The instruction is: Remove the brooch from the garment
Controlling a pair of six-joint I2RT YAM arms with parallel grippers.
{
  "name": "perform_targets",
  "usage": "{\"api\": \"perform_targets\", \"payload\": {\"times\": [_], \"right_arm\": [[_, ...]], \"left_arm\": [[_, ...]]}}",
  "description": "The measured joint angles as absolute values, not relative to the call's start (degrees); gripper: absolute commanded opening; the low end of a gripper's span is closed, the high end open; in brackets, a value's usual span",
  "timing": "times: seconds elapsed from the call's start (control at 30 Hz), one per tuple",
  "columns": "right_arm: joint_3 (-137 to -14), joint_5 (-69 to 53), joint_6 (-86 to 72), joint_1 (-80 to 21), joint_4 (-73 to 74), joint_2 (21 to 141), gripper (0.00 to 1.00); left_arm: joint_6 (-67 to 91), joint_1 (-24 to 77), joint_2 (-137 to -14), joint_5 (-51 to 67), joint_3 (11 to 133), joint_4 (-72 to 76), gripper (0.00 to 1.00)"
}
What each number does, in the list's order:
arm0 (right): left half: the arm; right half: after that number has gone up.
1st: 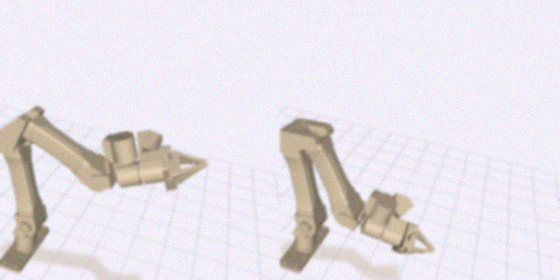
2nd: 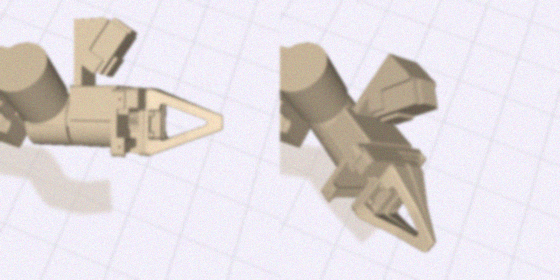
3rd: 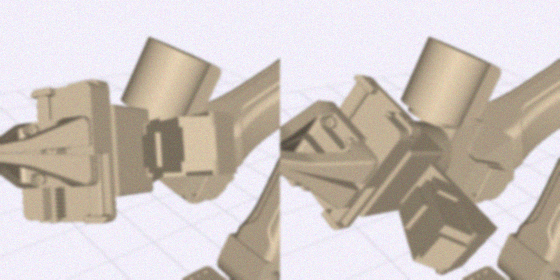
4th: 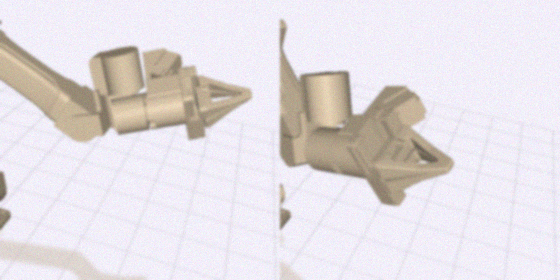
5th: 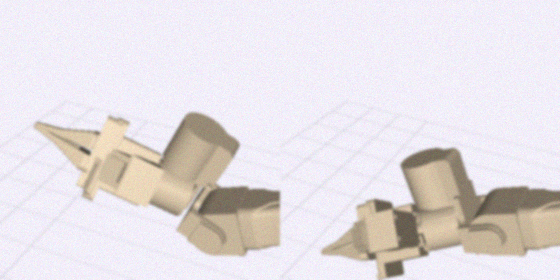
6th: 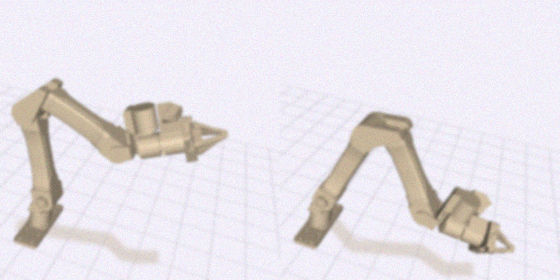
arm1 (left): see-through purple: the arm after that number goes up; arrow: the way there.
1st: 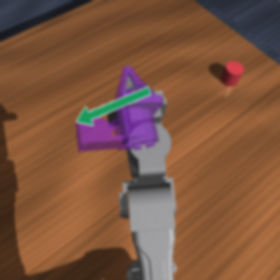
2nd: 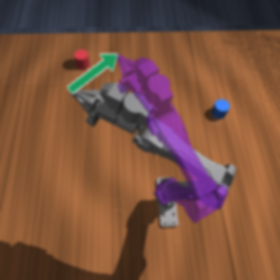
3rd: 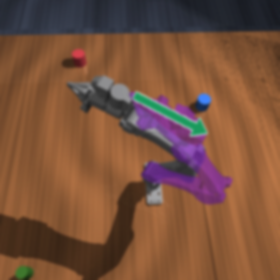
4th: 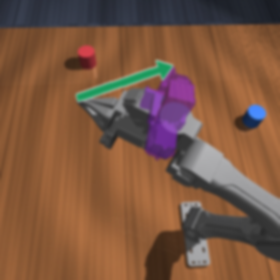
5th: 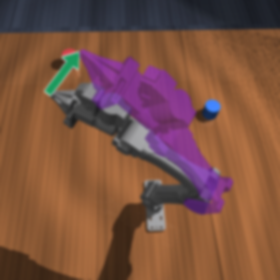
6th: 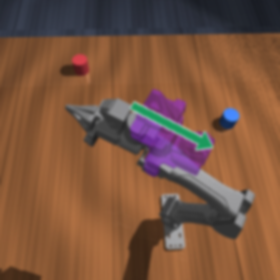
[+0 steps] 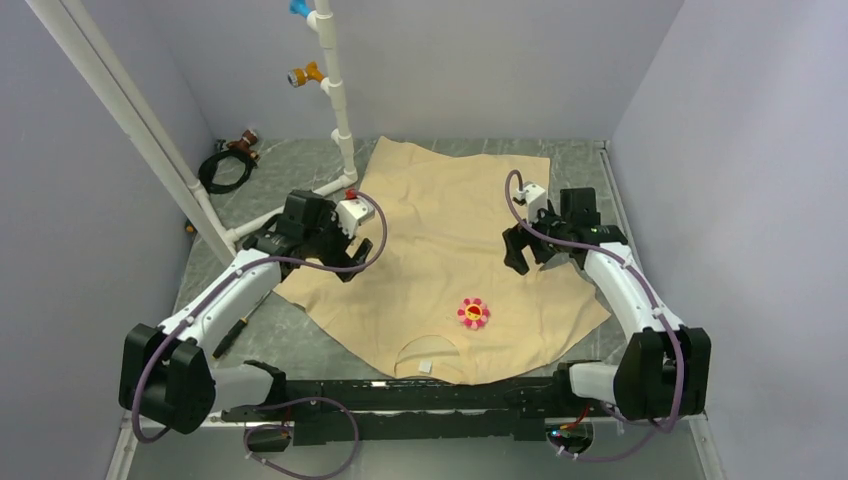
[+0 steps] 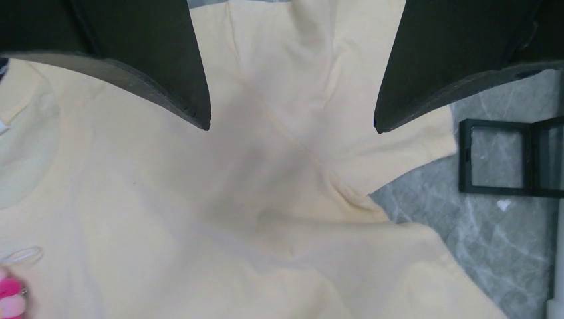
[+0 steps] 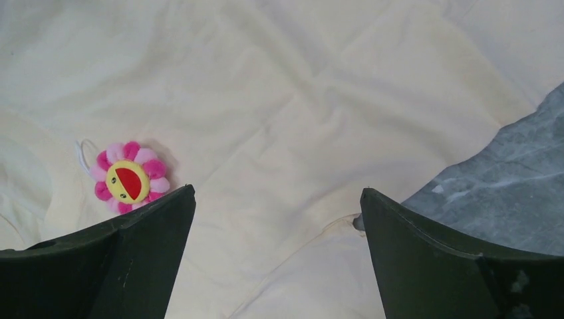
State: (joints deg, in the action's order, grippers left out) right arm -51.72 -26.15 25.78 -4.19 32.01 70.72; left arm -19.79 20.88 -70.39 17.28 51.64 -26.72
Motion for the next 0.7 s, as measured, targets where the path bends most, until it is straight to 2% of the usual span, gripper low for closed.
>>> {"api": "perform_targets", "payload": {"times": [0.33, 0.43, 0.5, 0.6, 0.7], "right_arm": [[-58.81, -32.08, 28.53, -4.62, 41.50, 86.11, 0.83], [-59.24, -34.59, 28.99, -5.54, 44.16, 86.24, 0.76], [-59.42, -35.53, 29.04, -7.44, 44.69, 86.24, 0.72], [-59.40, -36.47, 28.97, -11.29, 44.93, 86.24, 0.64], [-57.98, -36.47, 28.95, -14.94, 43.31, 85.32, 0.62]], "left_arm": [[-17.04, 23.81, -86.87, 32.18, 64.71, -26.37, 0.99], [-16.14, 26.04, -89.67, 37.04, 64.75, -25.36, 0.99], [-14.35, 27.16, -90.89, 40.40, 64.69, -23.73, 0.94], [-10.52, 27.55, -91.24, 45.21, 63.29, -19.40, 0.92], [-5.82, 27.49, -90.65, 48.71, 59.27, -12.73, 0.91]]}}
